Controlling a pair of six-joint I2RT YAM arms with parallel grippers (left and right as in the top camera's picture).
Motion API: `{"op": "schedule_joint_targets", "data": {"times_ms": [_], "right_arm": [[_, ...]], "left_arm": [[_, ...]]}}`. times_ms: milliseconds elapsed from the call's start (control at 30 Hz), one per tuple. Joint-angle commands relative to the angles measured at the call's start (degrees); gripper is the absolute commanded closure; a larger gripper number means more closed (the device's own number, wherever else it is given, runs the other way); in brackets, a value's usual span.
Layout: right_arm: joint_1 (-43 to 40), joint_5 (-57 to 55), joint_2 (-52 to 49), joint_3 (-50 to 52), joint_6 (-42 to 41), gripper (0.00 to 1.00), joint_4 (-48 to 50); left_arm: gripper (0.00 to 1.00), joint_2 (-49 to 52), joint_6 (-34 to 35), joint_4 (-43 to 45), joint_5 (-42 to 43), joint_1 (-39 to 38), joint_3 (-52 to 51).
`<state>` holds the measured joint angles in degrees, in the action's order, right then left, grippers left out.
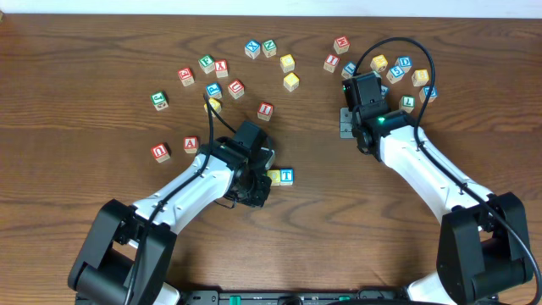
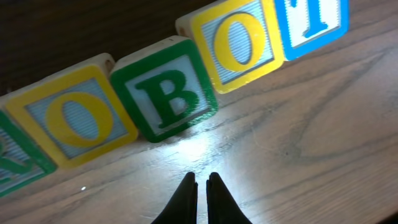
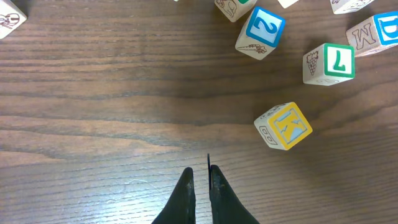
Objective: Spell out ROBOT
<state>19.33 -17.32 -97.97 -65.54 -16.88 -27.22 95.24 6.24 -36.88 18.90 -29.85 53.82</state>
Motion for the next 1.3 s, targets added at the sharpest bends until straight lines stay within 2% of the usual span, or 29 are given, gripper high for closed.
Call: {"op": "schedule_joint_targets", "data": {"times_ms": [0,1267], "right_arm": [[-0.72,-0.09,1.33,-1.01,0.76,0.96,0.24],[-0.72,-0.09,1.33,-1.01,0.90,0.97,0.50]], "left_arm": [[0.92,-1.07,0.76,-0.11,-1.62,-0.13,-0.17],[0.92,-1.05,0.72,4.44,-4.85,-0.15,-0.20]]}}
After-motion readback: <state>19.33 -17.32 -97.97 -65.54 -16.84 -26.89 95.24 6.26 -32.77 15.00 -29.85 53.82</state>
